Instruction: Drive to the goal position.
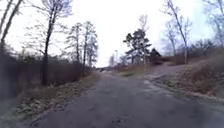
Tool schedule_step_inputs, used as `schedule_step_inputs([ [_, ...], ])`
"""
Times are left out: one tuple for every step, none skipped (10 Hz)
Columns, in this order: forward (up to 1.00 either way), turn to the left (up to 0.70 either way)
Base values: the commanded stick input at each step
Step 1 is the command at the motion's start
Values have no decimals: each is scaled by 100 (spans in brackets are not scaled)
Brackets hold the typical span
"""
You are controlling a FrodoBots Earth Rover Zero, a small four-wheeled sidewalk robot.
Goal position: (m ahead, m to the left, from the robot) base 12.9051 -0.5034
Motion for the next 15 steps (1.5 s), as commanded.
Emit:
schedule_step_inputs([
  [50,1],
  [50,1],
  [50,1],
  [50,1],
  [50,1],
  [50,1],
  [50,1],
  [50,1],
  [50,1],
  [50,1],
  [50,1],
  [50,1],
  [50,1],
  [50,1],
  [50,1],
])
